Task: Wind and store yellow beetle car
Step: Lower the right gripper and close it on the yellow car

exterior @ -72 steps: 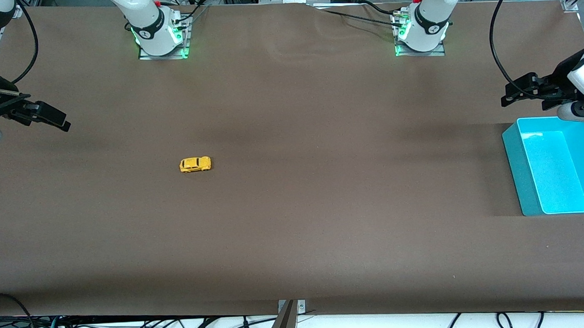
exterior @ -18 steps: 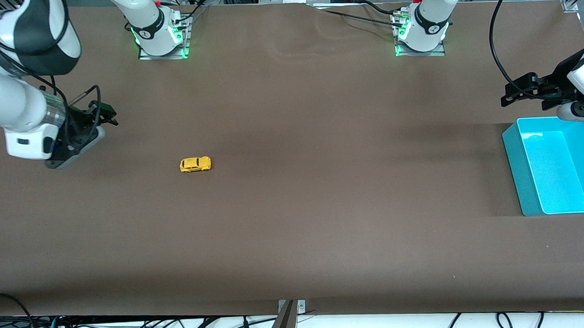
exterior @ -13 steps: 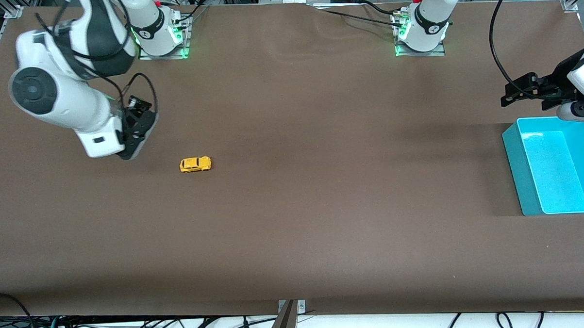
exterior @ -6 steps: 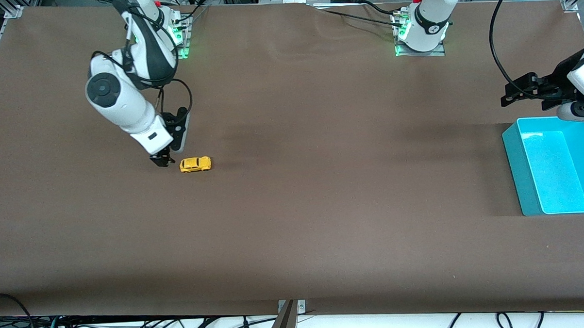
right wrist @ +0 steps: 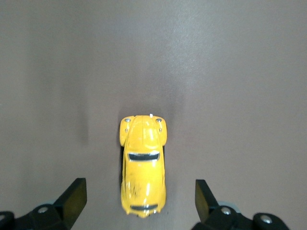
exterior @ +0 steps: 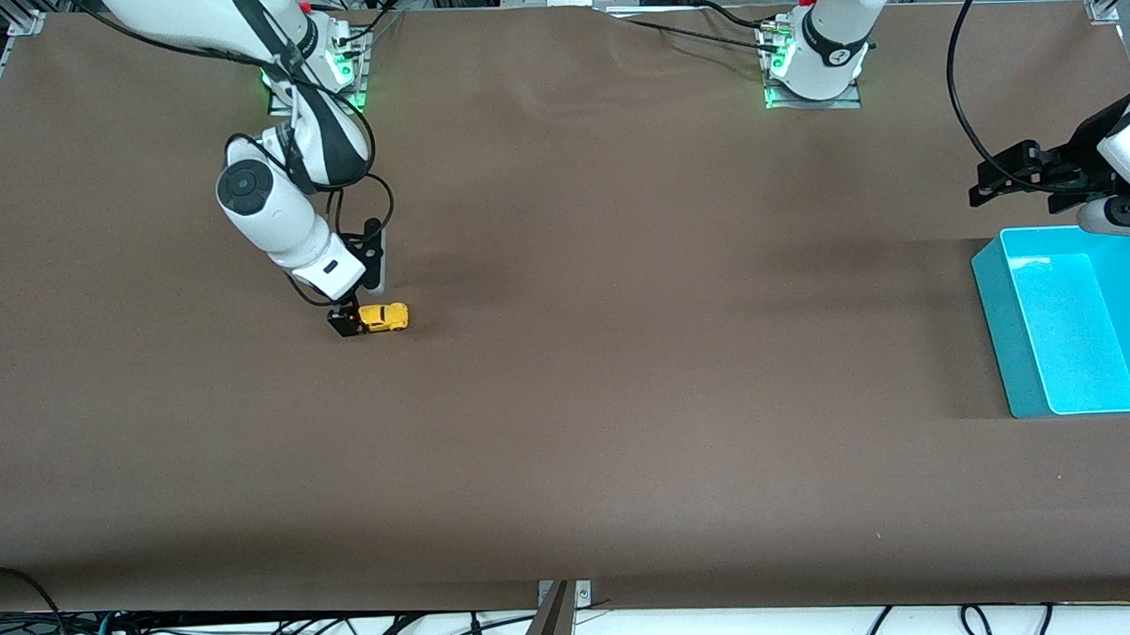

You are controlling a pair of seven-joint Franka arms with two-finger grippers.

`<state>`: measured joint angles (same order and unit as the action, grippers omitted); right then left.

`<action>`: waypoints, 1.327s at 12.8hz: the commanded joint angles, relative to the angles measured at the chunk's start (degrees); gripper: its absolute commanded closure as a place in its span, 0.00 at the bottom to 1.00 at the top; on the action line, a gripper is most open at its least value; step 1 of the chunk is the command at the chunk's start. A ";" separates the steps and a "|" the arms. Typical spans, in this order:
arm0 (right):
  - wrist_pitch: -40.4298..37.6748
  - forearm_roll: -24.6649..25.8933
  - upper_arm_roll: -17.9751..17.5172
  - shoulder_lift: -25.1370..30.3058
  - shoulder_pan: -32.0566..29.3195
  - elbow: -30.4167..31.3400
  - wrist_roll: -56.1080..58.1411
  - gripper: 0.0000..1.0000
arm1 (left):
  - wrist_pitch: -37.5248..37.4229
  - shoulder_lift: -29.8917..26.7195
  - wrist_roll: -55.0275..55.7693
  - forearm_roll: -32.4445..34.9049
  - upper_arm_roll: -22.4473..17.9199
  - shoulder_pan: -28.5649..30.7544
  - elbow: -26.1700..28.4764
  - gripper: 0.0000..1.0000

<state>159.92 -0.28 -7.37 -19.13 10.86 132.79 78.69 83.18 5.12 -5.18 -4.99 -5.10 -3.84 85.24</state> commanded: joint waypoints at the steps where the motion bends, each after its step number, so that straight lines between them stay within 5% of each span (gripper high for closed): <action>1: 2.67 0.36 -0.10 -3.10 -0.66 -0.34 1.82 0.01 | 0.14 0.07 -0.80 1.12 0.18 0.06 -0.51 0.00; 3: 3.82 0.36 -0.10 -3.99 -0.66 -0.34 2.69 0.12 | 0.14 0.07 -0.80 1.04 0.18 0.06 -0.51 0.00; 7: 3.64 0.36 -0.10 -3.38 -0.66 -0.52 4.89 0.86 | 0.14 0.07 -0.80 1.04 0.18 0.06 -0.51 0.00; 17: -3.90 0.01 0.43 -4.69 -4.43 -0.52 4.80 0.92 | 0.14 0.07 -0.80 1.04 0.18 0.06 -0.51 0.00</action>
<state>159.44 -0.30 -6.72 -22.76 7.91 131.55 82.54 83.18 5.12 -5.18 -4.99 -5.10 -3.84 85.24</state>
